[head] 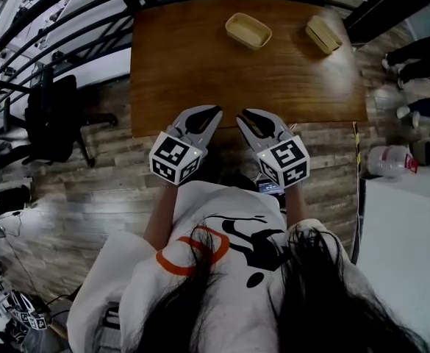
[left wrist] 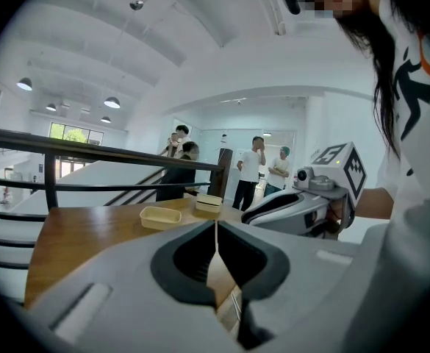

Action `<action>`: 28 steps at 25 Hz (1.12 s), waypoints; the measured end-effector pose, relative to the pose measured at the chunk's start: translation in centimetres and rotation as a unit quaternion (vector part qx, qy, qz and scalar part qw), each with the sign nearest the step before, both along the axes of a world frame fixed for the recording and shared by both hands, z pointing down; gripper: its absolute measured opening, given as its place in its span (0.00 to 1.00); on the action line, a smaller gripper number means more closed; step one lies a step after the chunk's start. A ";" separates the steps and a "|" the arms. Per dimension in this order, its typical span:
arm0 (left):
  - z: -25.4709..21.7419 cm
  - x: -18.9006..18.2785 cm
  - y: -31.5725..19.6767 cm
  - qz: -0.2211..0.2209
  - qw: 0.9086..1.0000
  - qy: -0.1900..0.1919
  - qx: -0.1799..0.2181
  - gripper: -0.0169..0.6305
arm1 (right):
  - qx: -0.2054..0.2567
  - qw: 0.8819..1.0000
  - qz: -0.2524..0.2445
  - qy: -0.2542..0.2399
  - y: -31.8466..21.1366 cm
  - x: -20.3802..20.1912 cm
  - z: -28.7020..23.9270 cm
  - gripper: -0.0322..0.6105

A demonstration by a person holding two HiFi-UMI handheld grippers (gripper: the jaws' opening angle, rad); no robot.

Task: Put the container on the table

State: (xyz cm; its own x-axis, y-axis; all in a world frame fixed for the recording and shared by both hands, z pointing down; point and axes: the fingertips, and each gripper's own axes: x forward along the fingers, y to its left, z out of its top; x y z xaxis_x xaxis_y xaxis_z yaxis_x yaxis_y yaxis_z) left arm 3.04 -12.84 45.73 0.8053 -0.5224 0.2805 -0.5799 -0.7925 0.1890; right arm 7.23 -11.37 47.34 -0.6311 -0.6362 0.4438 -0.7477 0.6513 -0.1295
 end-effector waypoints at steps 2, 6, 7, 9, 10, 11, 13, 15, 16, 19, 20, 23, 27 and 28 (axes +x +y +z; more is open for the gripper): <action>0.1 0.2 1.4 -0.012 1.000 -0.001 -0.001 0.03 | 0.001 1.000 -0.009 -0.002 1.1 0.3 0.1 0.17; 0.4 0.5 4.9 -0.034 0.999 -0.001 0.000 0.03 | 0.000 1.000 -0.029 -0.008 4.5 0.3 0.4 0.16; 0.5 0.6 5.8 -0.038 0.999 -0.002 0.000 0.03 | 0.000 0.999 -0.034 -0.008 5.4 0.3 0.5 0.16; 0.7 0.9 7.5 -0.043 0.999 -0.002 0.000 0.03 | -0.001 0.999 -0.042 -0.008 6.9 0.6 0.8 0.16; 0.8 1.1 8.2 -0.045 0.999 -0.003 -0.001 0.03 | -0.001 0.999 -0.045 -0.008 7.6 0.7 0.9 0.16; 0.9 1.3 8.9 -0.047 0.999 -0.003 -0.001 0.03 | -0.002 0.999 -0.047 -0.008 8.2 0.9 0.9 0.16; 1.0 1.5 10.1 -0.051 0.999 -0.003 -0.001 0.03 | -0.001 0.999 -0.051 -0.010 9.1 1.1 1.0 0.15; 1.1 1.7 11.2 -0.055 0.998 -0.005 -0.001 0.03 | 0.001 0.998 -0.056 -0.010 10.1 1.2 1.1 0.13; 1.1 1.8 11.7 -0.056 0.998 -0.006 0.000 0.03 | 0.002 0.998 -0.059 -0.010 10.6 1.2 1.1 0.11; 1.1 2.2 13.1 -0.057 0.998 -0.010 0.000 0.03 | 0.006 0.998 -0.064 -0.015 11.9 1.4 0.9 0.08; 1.1 2.4 13.5 -0.057 0.998 -0.011 0.000 0.03 | 0.006 0.998 -0.065 -0.017 12.3 1.5 0.9 0.08; 0.8 2.6 14.4 -0.055 0.998 -0.014 0.002 0.03 | 0.009 0.997 -0.068 -0.018 13.2 1.5 0.6 0.08; 0.4 2.0 15.1 -0.052 0.999 -0.012 0.007 0.03 | 0.014 0.998 -0.068 -0.013 13.7 0.8 0.3 0.08; 0.3 1.8 15.2 -0.051 0.999 -0.012 0.009 0.03 | 0.015 0.998 -0.068 -0.012 13.8 0.6 0.2 0.08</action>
